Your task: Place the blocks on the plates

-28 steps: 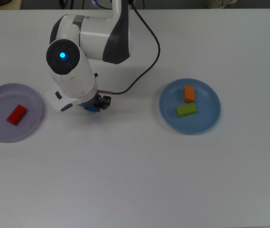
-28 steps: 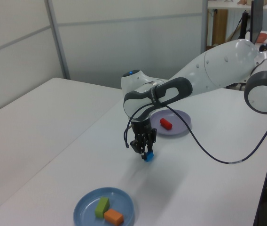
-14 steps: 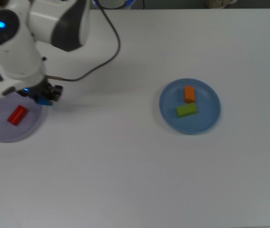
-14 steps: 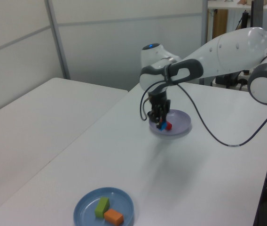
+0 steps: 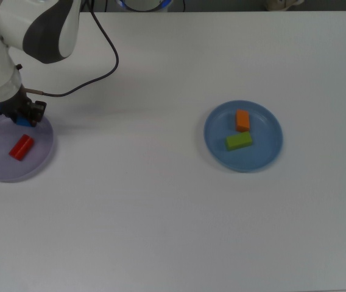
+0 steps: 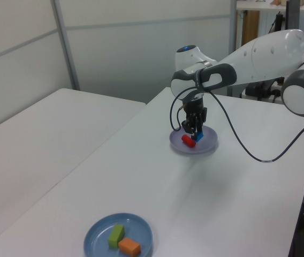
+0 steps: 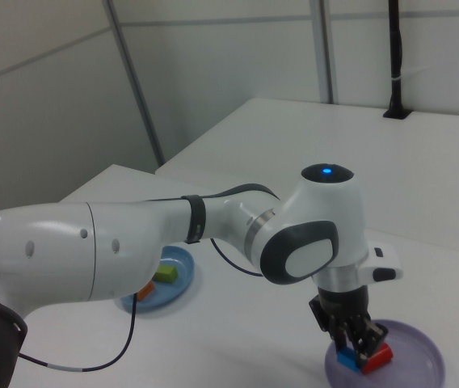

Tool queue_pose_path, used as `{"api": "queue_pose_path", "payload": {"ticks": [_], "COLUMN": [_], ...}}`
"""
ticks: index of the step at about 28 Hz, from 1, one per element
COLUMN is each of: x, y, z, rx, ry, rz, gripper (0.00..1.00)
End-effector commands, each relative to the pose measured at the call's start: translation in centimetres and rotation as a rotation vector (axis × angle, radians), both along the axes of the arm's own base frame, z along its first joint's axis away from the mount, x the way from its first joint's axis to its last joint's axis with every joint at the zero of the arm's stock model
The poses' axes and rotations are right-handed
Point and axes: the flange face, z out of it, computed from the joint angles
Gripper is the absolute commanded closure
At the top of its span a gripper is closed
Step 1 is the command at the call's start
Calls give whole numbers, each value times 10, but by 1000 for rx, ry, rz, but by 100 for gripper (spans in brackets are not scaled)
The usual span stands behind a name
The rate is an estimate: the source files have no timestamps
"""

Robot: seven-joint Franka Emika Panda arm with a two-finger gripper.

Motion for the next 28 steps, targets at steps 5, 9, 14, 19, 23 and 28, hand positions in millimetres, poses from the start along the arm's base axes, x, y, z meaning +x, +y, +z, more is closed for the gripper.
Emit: {"api": "queue_pose_path", "payload": {"ticks": [5, 9, 14, 19, 23, 28], "x": [0, 3, 8, 13, 7, -4], "y": [-4, 4, 26, 73, 114, 167], "z": [-2, 2, 22, 51, 81, 123], "rx": [-17, -15, -10, -5, -20, -24], "ry": [-18, -22, -47, -51, -12, -11], "rz": [15, 21, 0, -52, -11, 17], "gripper": [22, 0, 0, 0, 0, 0]}}
